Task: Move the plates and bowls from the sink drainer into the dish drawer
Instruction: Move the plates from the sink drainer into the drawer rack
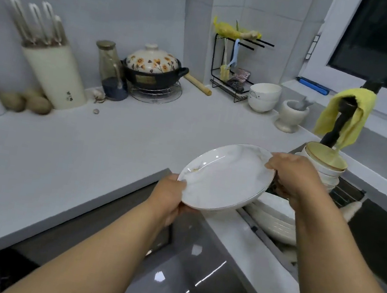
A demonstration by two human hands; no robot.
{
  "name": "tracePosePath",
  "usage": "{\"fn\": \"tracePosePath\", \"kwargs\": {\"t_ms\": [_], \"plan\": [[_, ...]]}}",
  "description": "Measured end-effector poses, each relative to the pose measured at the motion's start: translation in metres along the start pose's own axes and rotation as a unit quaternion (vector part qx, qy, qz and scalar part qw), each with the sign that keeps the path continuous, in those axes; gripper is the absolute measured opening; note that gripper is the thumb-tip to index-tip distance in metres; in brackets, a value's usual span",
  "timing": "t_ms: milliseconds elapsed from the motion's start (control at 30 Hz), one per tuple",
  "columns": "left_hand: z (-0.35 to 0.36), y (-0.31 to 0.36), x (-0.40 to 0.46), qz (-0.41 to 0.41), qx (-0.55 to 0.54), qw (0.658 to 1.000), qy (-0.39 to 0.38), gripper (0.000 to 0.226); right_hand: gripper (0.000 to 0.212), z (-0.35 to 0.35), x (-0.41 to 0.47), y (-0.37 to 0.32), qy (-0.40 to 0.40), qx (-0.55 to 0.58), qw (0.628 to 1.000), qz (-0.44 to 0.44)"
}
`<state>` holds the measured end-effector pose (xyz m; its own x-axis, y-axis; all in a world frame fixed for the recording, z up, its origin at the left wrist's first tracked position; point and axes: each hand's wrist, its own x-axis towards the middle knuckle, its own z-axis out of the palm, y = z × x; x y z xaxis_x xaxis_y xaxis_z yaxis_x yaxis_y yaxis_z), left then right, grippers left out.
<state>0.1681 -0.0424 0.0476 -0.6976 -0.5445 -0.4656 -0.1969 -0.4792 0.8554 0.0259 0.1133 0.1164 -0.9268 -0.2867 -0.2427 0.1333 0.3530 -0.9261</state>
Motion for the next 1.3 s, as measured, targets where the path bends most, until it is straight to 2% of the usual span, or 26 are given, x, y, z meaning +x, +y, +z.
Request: {"fn": "tracePosePath", "kwargs": {"t_ms": [133, 200, 333, 467, 600, 700, 867, 933, 1033, 1100, 1200, 1300], "plan": [[-0.064, 0.004, -0.035, 0.027, -0.012, 0.998, 0.064, 0.031, 0.016, 0.055, -0.033, -0.009, -0.107, 0.015, 0.994, -0.005], [-0.1, 0.0, -0.054, 0.033, -0.029, 0.994, 0.101, 0.028, 0.021, 0.083, -0.053, -0.009, -0.18, 0.018, 0.983, 0.011], [-0.168, -0.012, -0.103, 0.044, -0.049, 0.983, 0.173, 0.027, 0.03, 0.143, -0.095, -0.007, -0.354, 0.073, 0.931, 0.06], [-0.239, -0.03, -0.16, 0.047, -0.061, 0.969, 0.236, 0.025, 0.031, 0.207, -0.147, -0.006, -0.44, 0.08, 0.89, 0.093], [-0.312, -0.055, -0.212, 0.018, -0.123, 0.938, 0.324, 0.02, 0.037, 0.269, -0.21, 0.001, -0.484, 0.063, 0.866, 0.11], [-0.355, -0.072, -0.256, 0.003, -0.169, 0.919, 0.357, 0.018, 0.04, 0.311, -0.261, 0.009, -0.506, 0.039, 0.855, 0.109], [-0.424, -0.101, -0.329, -0.007, -0.172, 0.882, 0.438, 0.03, 0.035, 0.371, -0.349, 0.025, -0.534, -0.004, 0.836, 0.124], [-0.455, -0.114, -0.355, -0.011, -0.139, 0.863, 0.485, 0.032, 0.028, 0.392, -0.382, 0.034, -0.545, -0.02, 0.828, 0.132], [-0.5, -0.136, -0.393, -0.018, -0.031, 0.838, 0.545, 0.031, 0.005, 0.421, -0.425, 0.05, -0.557, -0.041, 0.817, 0.144], [-0.527, -0.152, -0.415, -0.041, 0.024, 0.819, 0.572, 0.047, 0.002, 0.439, -0.449, 0.06, -0.564, -0.042, 0.809, 0.159], [-0.554, -0.173, -0.438, -0.101, 0.087, 0.783, 0.607, 0.062, 0.024, 0.469, -0.475, 0.076, -0.569, -0.05, 0.803, 0.17], [-0.569, -0.191, -0.454, -0.122, 0.103, 0.768, 0.62, 0.071, 0.031, 0.503, -0.496, 0.094, -0.579, -0.082, 0.798, 0.147]]}}
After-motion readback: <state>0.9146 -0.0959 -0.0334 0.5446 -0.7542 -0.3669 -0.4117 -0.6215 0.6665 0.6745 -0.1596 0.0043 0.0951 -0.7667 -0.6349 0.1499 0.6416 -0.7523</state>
